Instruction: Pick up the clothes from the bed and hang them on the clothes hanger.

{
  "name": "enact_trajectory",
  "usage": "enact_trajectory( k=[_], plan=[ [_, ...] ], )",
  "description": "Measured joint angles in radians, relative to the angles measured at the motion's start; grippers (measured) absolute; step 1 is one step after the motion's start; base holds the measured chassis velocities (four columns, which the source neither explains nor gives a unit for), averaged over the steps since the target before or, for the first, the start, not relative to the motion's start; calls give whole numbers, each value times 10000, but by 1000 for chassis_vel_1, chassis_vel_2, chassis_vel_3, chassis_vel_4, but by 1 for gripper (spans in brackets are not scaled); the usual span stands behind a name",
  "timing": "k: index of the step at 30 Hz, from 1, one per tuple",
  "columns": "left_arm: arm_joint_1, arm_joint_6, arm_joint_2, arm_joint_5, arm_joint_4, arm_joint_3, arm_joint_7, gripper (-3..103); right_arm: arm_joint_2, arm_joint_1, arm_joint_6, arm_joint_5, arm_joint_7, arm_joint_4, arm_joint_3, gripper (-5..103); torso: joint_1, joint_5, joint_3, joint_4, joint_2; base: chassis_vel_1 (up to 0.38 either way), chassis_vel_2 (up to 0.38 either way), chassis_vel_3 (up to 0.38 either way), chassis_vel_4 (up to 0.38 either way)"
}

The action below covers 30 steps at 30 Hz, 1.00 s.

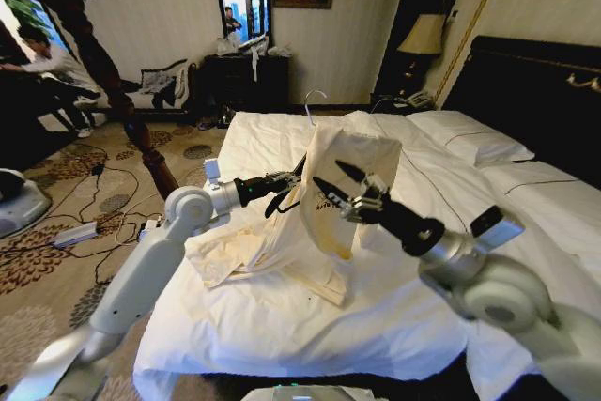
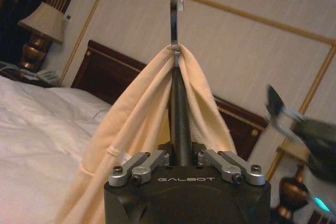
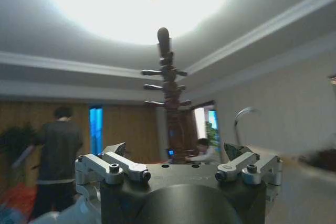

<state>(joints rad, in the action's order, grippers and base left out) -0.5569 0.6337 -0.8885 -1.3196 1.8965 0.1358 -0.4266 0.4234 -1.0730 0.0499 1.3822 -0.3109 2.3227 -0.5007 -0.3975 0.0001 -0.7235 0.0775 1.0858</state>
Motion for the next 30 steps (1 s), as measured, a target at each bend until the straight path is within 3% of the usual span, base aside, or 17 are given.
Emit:
enact_trajectory(
  k=[1,4,5,6,8,9,12,18,26,30],
  plan=[
    [-3,-21,205,-42,16,17,-150,16,-127,288,32,128,-722,-382,77,100,-1,-1,0,0,-1,0,0,0,0],
    [-67,-156,711,-25,229,4,-675,16,-459,1510,-307,922,-4348,-2146,484,100,2,-1,1,-1,0,0,0,0,0],
    [-87,-191,755,46,281,-19,-802,16,-535,1807,-615,1048,-5199,-2620,571,100,3,-2,2,-2,0,0,0,0,0],
    [-87,-191,755,46,281,-19,-802,16,-535,1807,-615,1048,-5199,-2620,571,100,3,-2,2,-2,0,0,0,0,0],
    [-145,-304,782,312,383,-96,-1088,16,-790,2569,-1639,992,-7206,-3930,745,100,2,2,0,3,-1,0,0,0,0],
    [-161,-346,766,403,411,-128,-1157,16,-896,2773,-1936,819,-7688,-4301,777,100,0,2,0,4,-1,0,0,0,0],
    [-208,-392,713,599,535,-219,-1273,16,-1183,3092,-2425,333,-8302,-5012,807,100,-1,1,0,7,-1,0,0,0,0],
    [-292,-395,1024,886,1068,-551,-1497,16,-1482,3158,-2567,-120,-7886,-5641,830,100,3,-1,1,3,-1,0,0,0,0],
    [-173,-367,1657,834,1863,-854,-1516,16,-1458,2914,-2585,-763,-7914,-5844,839,100,3,-1,2,3,0,0,0,0,0],
    [-118,-349,2014,753,2273,-927,-1503,16,-1390,2808,-2651,-1232,-8464,-5898,901,100,2,-1,2,3,-1,0,0,0,0]
  ],
)
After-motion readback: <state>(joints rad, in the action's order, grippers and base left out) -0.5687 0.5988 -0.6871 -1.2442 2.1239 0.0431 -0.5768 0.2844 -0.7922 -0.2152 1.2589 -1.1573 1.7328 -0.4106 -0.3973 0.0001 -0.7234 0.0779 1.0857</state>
